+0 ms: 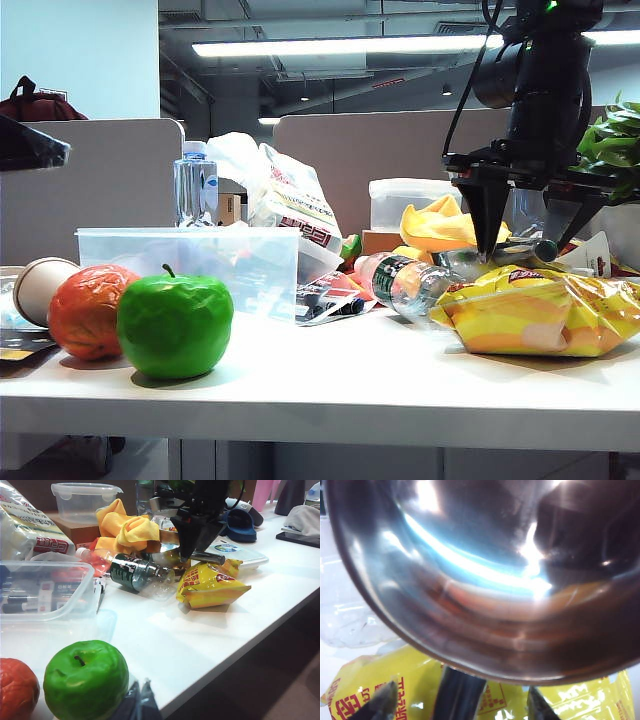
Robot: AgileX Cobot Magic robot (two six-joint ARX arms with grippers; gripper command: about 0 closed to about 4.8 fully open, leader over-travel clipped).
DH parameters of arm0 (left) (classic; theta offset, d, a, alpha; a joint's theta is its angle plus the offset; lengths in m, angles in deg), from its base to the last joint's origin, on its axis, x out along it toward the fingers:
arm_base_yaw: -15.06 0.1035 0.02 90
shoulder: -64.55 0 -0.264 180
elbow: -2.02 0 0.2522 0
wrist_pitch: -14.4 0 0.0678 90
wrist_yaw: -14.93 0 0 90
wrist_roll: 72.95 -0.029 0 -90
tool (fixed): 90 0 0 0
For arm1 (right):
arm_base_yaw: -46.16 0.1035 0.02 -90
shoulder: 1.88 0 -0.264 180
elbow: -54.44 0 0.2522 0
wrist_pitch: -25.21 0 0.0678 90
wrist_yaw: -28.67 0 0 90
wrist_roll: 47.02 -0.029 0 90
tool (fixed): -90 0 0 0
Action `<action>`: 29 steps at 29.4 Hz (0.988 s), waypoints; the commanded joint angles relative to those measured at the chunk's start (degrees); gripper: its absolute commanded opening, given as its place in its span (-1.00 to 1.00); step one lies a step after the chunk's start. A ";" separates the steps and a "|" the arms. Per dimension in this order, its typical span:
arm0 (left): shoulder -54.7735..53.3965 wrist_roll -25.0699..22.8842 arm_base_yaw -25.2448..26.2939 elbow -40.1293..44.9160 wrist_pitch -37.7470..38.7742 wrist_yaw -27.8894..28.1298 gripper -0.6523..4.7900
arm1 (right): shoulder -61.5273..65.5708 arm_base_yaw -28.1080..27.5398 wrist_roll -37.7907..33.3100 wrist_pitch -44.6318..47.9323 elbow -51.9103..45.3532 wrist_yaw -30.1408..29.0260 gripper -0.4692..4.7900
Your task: Pick up the metal ice scoop from the table and place it inside the transparent plastic box.
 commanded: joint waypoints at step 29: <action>-0.07 -0.22 0.02 -0.17 -0.72 -0.02 -0.78 | 0.96 0.24 4.48 -10.03 5.05 9.31 -0.84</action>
